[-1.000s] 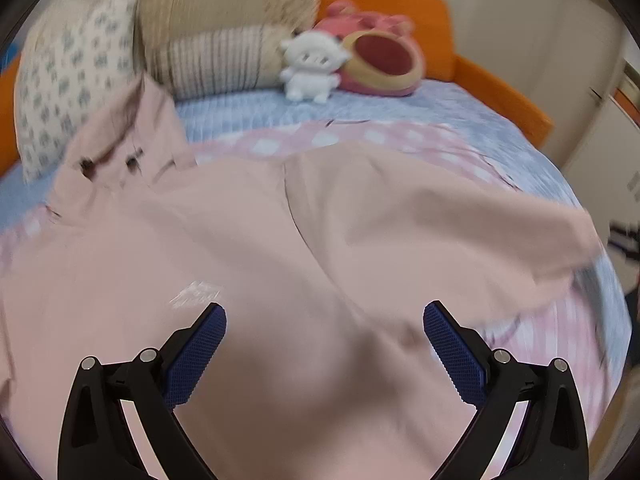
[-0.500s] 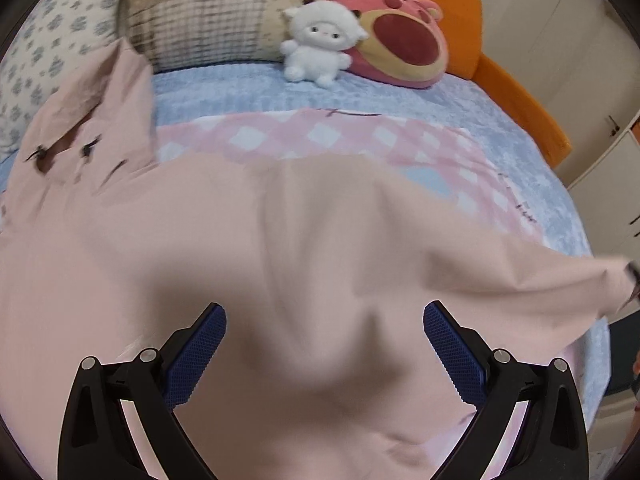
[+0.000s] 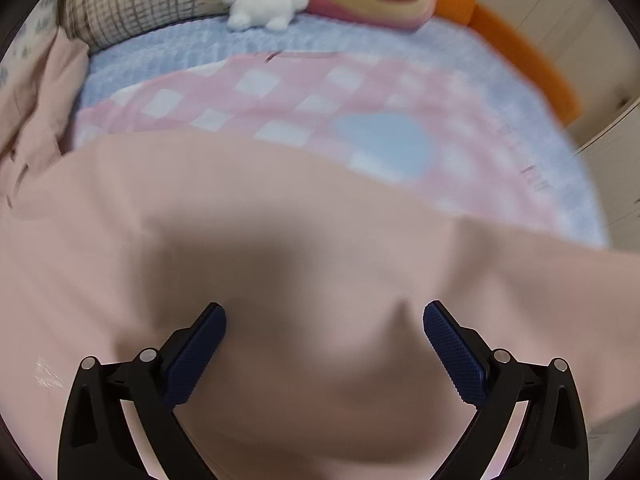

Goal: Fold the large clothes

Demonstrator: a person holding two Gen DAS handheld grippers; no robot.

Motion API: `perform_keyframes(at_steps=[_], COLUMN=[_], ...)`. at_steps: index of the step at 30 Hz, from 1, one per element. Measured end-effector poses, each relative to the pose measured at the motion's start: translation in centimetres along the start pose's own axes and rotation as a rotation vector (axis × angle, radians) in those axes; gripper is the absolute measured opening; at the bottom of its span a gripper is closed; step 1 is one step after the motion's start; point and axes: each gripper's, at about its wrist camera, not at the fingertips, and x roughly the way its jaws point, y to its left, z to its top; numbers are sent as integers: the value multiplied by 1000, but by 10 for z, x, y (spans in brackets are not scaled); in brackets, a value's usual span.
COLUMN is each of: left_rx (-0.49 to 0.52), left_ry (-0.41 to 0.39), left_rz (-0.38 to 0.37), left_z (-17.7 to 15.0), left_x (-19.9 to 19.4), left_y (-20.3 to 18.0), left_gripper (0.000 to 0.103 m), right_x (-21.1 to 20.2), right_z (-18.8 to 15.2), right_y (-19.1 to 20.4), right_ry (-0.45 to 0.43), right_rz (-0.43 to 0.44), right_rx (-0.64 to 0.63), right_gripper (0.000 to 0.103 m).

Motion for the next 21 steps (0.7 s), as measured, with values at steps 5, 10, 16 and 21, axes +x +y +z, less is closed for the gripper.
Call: perform_keyframes(at_steps=[5, 10, 16, 21], left_rx=[-44, -73, -144, -172], left_ry=[-66, -69, -49, -29], left_rz=[-75, -140, -150, -162], left_z=[6, -9, -46, -75], left_x=[-65, -114, -118, -104], left_y=[27, 70, 120, 143], left_gripper=[100, 100, 100, 100], right_x=[-38, -81, -63, -18], right_z=[-32, -98, -199, -258], right_y=[88, 183, 226, 199], right_ry=[-18, -23, 92, 76], right_rz=[214, 495, 558, 128], right_rx=[-173, -360, -430, -501], right_gripper=[14, 11, 10, 72])
